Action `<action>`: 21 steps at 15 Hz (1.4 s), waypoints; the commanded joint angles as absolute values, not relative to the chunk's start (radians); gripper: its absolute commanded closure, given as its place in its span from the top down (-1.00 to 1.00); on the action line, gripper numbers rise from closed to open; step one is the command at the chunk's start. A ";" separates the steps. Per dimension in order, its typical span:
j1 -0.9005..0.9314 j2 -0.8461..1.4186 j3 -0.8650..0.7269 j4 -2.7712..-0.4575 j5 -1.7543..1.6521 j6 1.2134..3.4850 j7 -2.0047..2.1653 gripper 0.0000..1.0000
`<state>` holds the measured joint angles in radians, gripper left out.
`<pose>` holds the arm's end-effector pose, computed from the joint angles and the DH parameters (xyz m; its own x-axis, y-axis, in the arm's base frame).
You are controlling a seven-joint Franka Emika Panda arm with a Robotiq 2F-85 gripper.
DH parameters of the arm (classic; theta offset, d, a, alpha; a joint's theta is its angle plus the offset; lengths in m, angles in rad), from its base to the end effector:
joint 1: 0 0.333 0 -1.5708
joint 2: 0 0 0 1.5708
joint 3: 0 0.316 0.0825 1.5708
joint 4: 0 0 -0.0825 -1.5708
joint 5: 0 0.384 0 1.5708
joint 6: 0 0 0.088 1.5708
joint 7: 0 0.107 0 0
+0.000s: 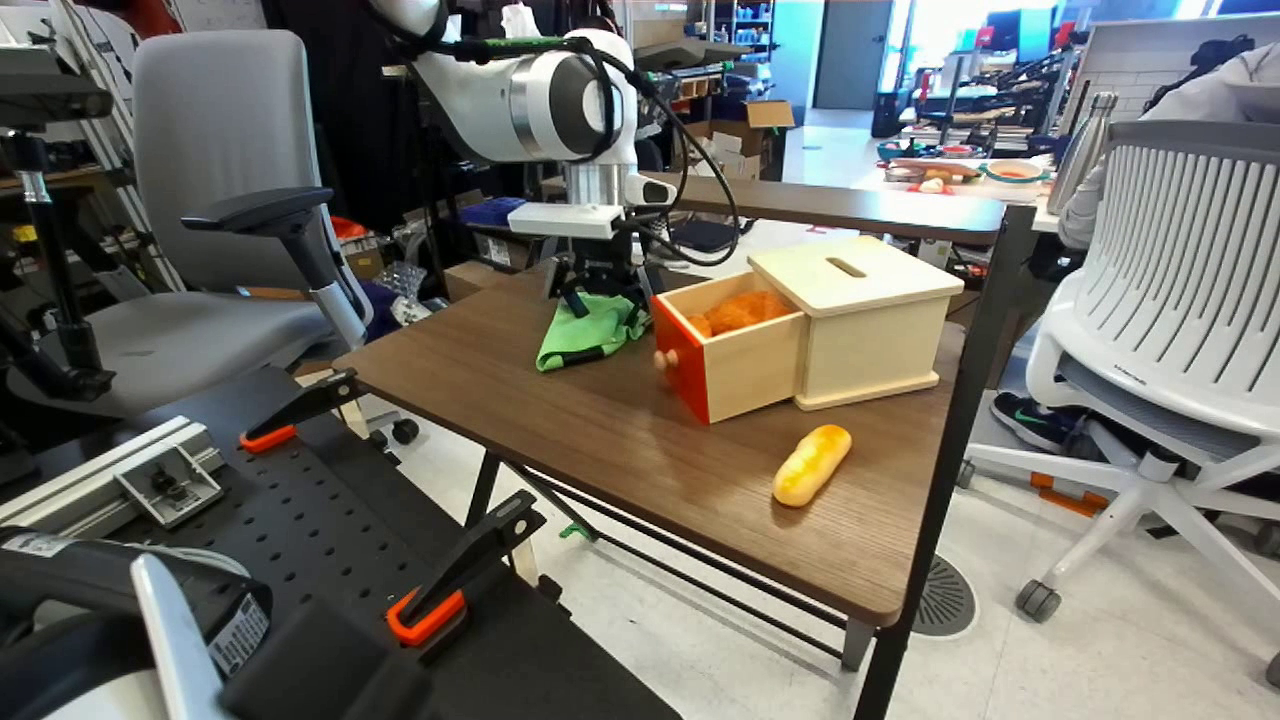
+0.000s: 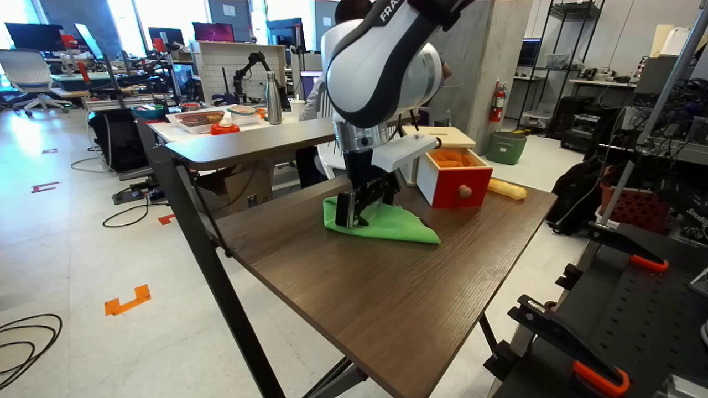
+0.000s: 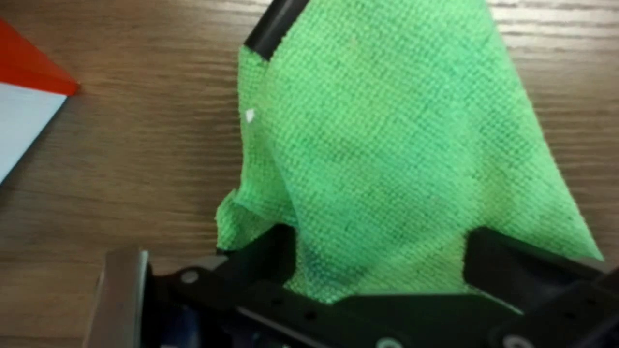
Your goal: Open the drawer And push the green towel on the right
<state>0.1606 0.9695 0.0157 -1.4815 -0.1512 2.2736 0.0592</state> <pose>0.6737 0.1148 0.0796 0.9628 0.2063 -0.1746 0.2248 -0.9699 0.0936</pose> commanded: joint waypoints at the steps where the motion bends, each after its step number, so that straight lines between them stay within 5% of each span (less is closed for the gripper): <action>1: 0.149 1.039 -0.002 -1.366 -0.126 2.231 0.094 1.00; 10: 0.144 1.093 -0.035 -1.251 -0.126 2.184 0.194 1.00; 21: 0.299 0.781 -0.086 -1.667 -0.220 2.441 0.345 1.00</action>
